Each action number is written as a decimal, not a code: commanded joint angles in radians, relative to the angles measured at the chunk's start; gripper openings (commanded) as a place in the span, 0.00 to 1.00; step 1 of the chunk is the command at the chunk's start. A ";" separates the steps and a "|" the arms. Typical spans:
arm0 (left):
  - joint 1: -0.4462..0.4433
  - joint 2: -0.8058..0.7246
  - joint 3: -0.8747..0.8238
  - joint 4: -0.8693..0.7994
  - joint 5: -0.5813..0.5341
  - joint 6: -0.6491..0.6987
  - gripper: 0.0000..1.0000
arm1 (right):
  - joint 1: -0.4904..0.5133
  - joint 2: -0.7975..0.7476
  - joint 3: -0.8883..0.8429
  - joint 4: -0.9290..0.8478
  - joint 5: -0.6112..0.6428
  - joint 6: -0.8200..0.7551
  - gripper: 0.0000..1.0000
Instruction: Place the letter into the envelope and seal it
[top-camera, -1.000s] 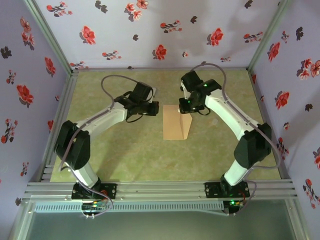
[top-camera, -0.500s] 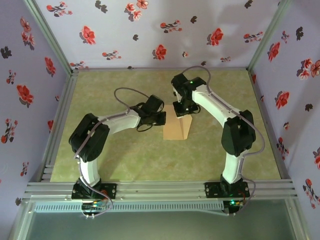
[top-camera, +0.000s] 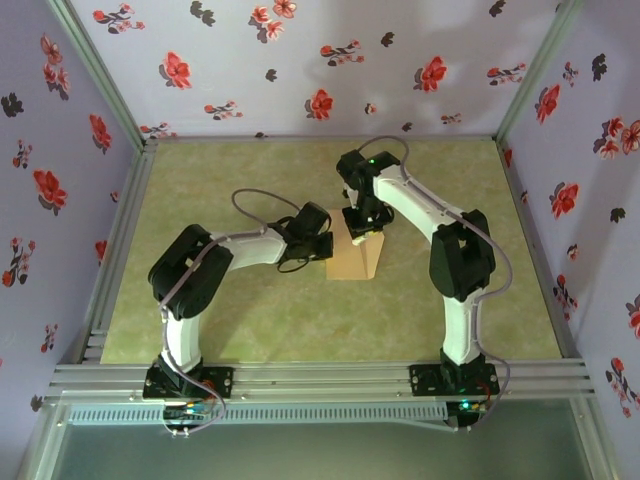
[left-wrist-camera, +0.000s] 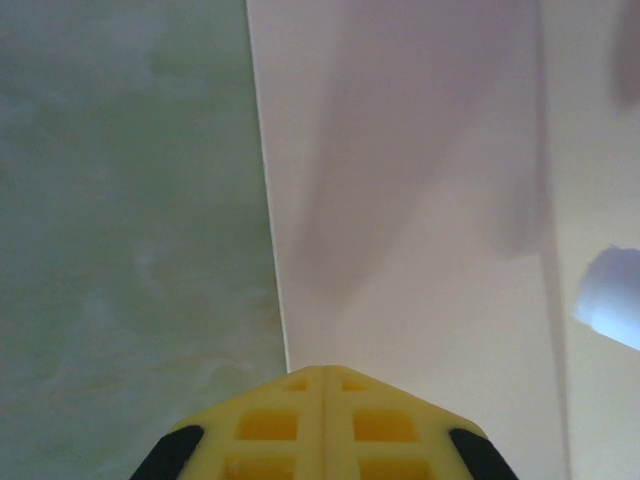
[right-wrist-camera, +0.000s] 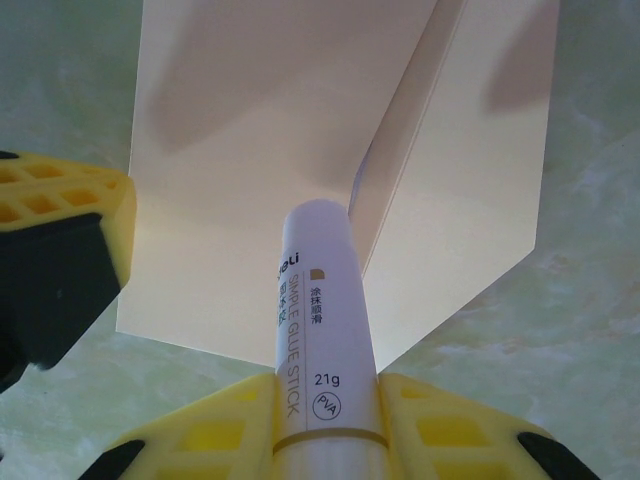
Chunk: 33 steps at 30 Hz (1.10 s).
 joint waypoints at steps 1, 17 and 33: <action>-0.011 0.024 -0.013 0.020 -0.026 -0.026 0.00 | 0.008 0.013 0.028 -0.041 -0.011 -0.015 0.02; -0.019 0.050 -0.022 0.012 -0.027 -0.034 0.00 | 0.007 0.057 0.039 -0.069 -0.013 -0.016 0.01; -0.027 0.053 0.000 -0.016 -0.028 0.032 0.00 | 0.000 0.173 0.101 -0.061 0.002 0.013 0.00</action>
